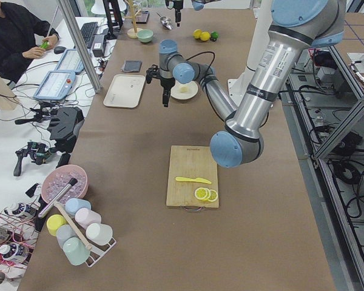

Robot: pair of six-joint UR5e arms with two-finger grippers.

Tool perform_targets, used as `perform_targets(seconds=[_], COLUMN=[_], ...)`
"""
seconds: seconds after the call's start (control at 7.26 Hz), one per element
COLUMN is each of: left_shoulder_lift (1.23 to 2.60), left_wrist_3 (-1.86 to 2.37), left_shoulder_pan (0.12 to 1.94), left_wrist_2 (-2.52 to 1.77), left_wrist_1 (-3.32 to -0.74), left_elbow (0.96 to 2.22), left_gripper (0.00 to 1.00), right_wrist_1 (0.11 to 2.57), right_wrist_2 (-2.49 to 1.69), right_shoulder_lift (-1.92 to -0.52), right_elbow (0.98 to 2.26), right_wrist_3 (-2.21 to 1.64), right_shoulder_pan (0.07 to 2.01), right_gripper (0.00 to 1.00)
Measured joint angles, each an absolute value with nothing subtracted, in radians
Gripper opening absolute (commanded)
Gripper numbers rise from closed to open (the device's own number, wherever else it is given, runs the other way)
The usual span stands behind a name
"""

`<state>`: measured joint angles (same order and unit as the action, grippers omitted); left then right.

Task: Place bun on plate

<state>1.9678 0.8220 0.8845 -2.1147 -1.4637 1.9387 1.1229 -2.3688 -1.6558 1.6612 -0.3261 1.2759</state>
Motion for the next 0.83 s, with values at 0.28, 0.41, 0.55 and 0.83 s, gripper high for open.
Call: perform_targets(seconds=[0.28, 0.41, 0.55, 0.83], left_shoulder_lift=[1.798, 1.681, 1.579, 1.461], left_wrist_3=[0.676, 0.585, 0.534, 0.504], left_shoulder_pan=[0.994, 1.05, 1.092, 1.14], left_wrist_2=[-2.14, -2.15, -2.176, -2.256], left_wrist_1=[-1.597, -1.731, -1.843, -1.973], left_elbow=[1.946, 1.947, 1.949, 1.941], left_gripper=[0.98, 0.98, 0.98, 0.98], right_wrist_1=[1.23, 1.248, 1.253, 1.249], right_wrist_2=[-2.351, -2.35, -2.348, -2.347], right_shoulder_lift=[-1.677, -1.684, -1.689, -1.697], right_elbow=[1.658, 1.658, 1.657, 1.657], right_wrist_3=[-0.167, -0.142, -0.133, -0.129], right_shoulder_pan=[1.349, 1.365, 1.371, 1.374], right_gripper=[1.0, 1.0, 1.0, 1.0])
